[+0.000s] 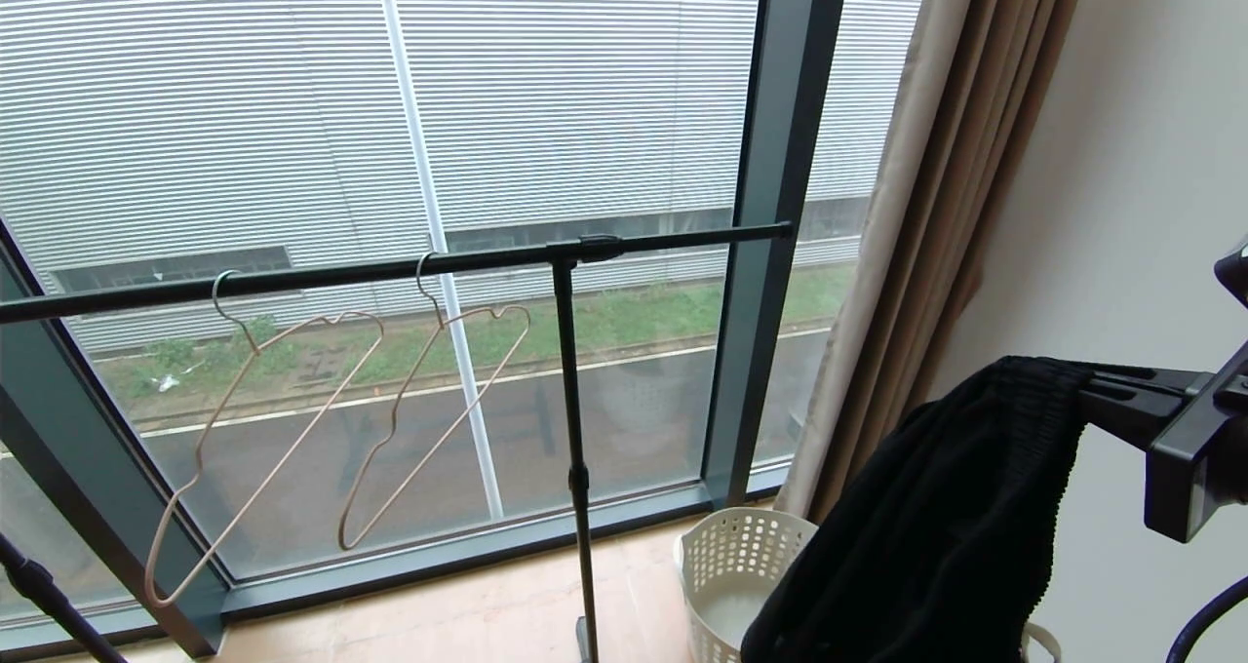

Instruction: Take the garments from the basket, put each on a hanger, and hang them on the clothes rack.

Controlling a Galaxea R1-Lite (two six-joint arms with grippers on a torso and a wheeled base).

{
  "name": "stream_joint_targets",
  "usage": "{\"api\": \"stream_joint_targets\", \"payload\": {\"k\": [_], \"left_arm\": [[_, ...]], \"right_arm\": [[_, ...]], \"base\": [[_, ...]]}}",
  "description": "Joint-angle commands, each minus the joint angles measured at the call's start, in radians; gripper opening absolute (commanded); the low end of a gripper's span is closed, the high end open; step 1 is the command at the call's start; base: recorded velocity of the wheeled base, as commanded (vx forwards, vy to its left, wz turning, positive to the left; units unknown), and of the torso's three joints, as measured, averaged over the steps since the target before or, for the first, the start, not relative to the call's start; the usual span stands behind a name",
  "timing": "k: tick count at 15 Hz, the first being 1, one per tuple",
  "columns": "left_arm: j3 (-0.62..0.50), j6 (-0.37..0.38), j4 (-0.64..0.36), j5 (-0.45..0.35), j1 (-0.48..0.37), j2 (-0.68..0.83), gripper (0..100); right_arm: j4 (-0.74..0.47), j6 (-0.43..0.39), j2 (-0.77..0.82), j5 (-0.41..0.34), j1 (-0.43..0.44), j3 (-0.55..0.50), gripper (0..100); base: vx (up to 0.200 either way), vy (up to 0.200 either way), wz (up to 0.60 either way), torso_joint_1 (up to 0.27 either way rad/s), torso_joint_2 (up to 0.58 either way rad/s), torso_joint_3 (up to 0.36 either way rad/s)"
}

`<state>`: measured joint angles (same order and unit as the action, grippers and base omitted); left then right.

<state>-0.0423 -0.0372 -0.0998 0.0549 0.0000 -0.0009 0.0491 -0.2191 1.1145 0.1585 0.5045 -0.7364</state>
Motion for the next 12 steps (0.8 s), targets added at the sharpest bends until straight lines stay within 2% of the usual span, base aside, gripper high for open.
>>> {"api": "stream_joint_targets", "payload": {"k": [1, 5, 11, 12], "left_arm": [[-0.001, -0.001, 0.000, 0.000, 0.000, 0.001, 100], [-0.001, 0.000, 0.000, 0.000, 0.000, 0.001, 100], [0.001, -0.001, 0.000, 0.002, 0.000, 0.001, 100], [0.001, -0.001, 0.000, 0.002, 0.000, 0.001, 100]], "right_arm": [[0.000, 0.000, 0.002, 0.001, 0.000, 0.000, 0], [0.001, 0.000, 0.004, 0.001, 0.000, 0.000, 0], [0.000, -0.002, 0.004, 0.003, 0.000, 0.000, 0], [0.000, -0.002, 0.004, 0.003, 0.000, 0.002, 0]], "base": [[0.000, 0.000, 0.00, 0.000, 0.00, 0.000], [0.000, 0.000, 0.00, 0.000, 0.00, 0.000], [0.000, 0.000, 0.00, 0.003, 0.00, -0.153], [0.000, 0.000, 0.60, 0.017, 0.00, -0.056]]}}
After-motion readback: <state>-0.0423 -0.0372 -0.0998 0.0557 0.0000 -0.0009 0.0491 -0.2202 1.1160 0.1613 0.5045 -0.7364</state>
